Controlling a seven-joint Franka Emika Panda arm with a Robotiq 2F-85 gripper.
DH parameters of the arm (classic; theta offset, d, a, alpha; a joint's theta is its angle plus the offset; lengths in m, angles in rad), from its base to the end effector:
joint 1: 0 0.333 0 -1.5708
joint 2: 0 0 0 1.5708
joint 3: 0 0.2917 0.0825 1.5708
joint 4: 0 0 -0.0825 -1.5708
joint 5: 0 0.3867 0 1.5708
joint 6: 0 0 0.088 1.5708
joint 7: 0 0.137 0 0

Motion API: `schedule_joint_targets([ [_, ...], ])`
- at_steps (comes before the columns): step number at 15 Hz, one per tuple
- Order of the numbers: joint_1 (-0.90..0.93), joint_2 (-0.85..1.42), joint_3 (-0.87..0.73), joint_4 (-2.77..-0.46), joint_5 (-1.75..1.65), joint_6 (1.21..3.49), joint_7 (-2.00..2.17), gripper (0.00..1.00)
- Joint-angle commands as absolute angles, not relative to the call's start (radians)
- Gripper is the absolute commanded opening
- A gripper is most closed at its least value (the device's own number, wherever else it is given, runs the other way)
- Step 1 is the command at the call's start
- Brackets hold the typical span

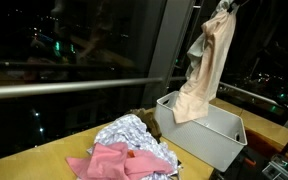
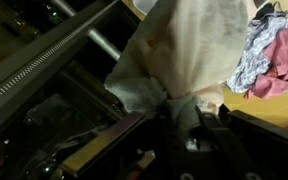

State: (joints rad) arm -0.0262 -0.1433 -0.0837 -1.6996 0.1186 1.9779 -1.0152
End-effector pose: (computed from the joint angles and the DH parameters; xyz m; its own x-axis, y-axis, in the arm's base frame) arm 0.5594 -0.0540 0.6331 0.5658 0.7580 0.3244 0.7100 -0.6480 0.2758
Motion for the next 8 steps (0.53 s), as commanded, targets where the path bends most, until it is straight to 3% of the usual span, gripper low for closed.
schedule_joint_targets([
  [1, -0.053, -0.097, -0.136, -1.63, 0.143, 1.936, -1.066, 0.05],
  [8, -0.056, -0.05, -0.121, -1.676, 0.131, 1.96, -1.06, 0.05],
])
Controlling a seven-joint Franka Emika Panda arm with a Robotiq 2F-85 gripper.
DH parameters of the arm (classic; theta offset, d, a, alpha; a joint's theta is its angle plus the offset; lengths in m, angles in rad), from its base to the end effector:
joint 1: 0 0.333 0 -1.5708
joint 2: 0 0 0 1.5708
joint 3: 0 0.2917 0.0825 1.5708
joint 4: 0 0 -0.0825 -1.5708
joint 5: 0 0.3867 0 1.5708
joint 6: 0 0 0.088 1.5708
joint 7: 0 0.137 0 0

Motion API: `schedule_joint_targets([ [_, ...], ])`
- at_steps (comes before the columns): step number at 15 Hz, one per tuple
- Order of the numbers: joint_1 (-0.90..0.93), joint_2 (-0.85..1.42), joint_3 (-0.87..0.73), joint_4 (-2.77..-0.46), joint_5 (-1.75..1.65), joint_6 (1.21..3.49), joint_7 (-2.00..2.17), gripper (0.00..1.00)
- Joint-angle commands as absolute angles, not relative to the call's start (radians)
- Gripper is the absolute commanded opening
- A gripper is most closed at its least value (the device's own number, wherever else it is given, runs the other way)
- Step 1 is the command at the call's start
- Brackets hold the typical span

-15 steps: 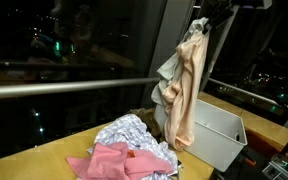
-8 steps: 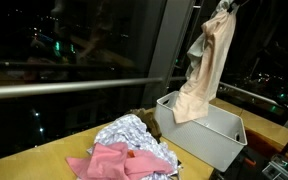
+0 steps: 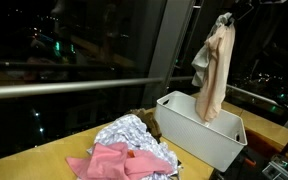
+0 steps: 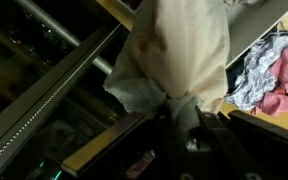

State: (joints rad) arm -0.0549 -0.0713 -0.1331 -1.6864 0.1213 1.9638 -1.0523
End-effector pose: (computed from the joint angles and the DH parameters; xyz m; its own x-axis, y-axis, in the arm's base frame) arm 0.5726 -0.0998 0.5969 0.6183 0.7341 0.2806 0.6997 -0.6768 0.2289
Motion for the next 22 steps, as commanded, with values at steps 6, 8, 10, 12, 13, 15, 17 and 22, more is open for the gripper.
schedule_joint_targets([
  [6, -0.055, -0.016, -0.097, -1.674, 0.122, 1.953, -1.057, 0.05],
  [8, -0.048, -0.031, -0.083, -1.699, 0.121, 1.957, -1.05, 0.05],
  [10, -0.035, -0.064, -0.064, -1.751, 0.128, 1.975, -1.032, 0.05],
  [12, -0.024, -0.094, -0.048, -1.8, 0.128, 1.987, -1.016, 0.05],
  [13, -0.02, -0.105, -0.042, -1.822, 0.125, 1.992, -1.008, 0.05],
  [15, -0.015, -0.125, -0.041, -1.856, 0.132, 1.988, -1.0, 0.05],
  [17, -0.011, -0.146, -0.047, -1.897, 0.139, 1.986, -1.001, 0.05],
  [22, -0.005, -0.186, -0.053, -1.992, 0.148, 1.989, -1.001, 0.05],
])
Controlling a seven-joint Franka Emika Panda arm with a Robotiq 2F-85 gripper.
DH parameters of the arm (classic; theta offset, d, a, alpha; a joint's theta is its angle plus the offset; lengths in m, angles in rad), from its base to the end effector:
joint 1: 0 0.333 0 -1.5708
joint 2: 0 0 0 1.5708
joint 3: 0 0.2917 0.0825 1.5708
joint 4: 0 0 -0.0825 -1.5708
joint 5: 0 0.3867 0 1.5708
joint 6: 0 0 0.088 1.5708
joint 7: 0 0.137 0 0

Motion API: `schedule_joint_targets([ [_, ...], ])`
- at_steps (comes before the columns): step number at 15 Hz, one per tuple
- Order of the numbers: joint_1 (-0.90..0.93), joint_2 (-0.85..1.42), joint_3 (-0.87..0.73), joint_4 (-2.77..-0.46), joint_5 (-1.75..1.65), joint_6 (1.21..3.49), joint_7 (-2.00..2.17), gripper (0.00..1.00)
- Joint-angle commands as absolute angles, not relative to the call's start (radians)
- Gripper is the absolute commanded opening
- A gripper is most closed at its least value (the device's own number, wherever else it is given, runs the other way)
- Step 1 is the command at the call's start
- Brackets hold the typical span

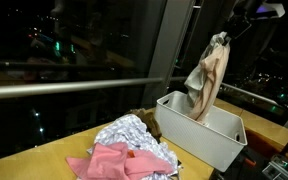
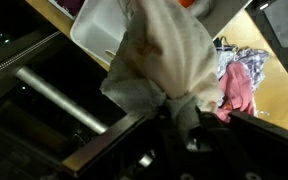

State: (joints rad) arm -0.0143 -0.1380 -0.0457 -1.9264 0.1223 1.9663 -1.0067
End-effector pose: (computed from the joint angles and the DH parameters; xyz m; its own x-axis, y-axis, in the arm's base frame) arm 0.5476 -0.0225 0.5117 0.5956 0.7783 0.1988 0.7817 -0.6185 0.0798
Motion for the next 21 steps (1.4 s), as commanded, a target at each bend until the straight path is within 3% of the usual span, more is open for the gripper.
schedule_joint_targets([
  [1, -0.004, -0.189, -0.053, -2.008, 0.147, 1.992, -1.0, 0.05],
  [10, -0.043, -0.158, -0.118, -2.077, 0.136, 2.034, -1.042, 0.05],
  [11, -0.048, -0.154, -0.13, -2.077, 0.138, 2.033, -1.054, 0.13],
  [12, -0.052, -0.153, -0.138, -2.078, 0.143, 2.039, -1.063, 0.46],
  [14, -0.057, -0.15, -0.146, -2.079, 0.147, 2.042, -1.069, 0.52],
  [20, -0.024, -0.169, -0.11, -2.094, 0.137, 2.047, -1.039, 0.96],
  [21, -0.013, -0.172, -0.096, -2.101, 0.136, 2.055, -1.036, 0.99],
])
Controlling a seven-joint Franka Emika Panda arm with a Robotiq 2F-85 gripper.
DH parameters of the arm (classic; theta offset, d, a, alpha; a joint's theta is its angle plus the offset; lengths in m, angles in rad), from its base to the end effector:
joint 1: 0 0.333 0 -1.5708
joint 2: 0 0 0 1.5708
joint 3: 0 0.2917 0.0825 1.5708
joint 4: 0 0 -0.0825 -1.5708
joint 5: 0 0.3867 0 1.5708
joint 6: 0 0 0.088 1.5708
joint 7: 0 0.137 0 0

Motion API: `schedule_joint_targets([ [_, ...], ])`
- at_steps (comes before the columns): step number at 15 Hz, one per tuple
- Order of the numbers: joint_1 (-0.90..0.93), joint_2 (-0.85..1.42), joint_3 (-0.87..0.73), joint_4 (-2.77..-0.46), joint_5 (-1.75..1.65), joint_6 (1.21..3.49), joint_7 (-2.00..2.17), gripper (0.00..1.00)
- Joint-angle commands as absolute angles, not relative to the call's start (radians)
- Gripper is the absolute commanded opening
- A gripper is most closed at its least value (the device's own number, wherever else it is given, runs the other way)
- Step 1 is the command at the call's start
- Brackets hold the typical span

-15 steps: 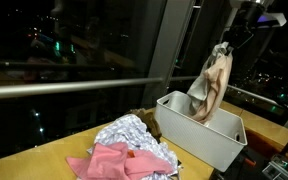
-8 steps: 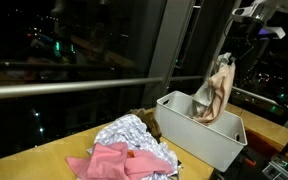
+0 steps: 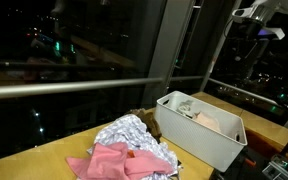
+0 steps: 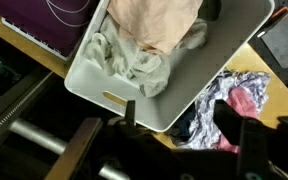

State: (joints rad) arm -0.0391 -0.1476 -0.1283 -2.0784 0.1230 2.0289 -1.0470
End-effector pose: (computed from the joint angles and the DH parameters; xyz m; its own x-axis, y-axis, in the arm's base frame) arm 0.5251 -0.0797 0.4471 0.6645 0.7296 0.1619 0.7378 -0.6749 0.0134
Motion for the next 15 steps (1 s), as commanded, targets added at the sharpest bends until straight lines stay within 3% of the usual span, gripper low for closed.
schedule_joint_targets([
  [1, 0.002, -0.176, -0.076, -2.109, 0.135, 2.061, -1.031, 1.0],
  [9, 0.15, -0.106, 0.1, -2.127, 0.112, 2.184, -0.881, 1.0],
  [15, 0.242, 0.081, 0.222, -2.087, 0.07, 2.343, -0.678, 1.0],
])
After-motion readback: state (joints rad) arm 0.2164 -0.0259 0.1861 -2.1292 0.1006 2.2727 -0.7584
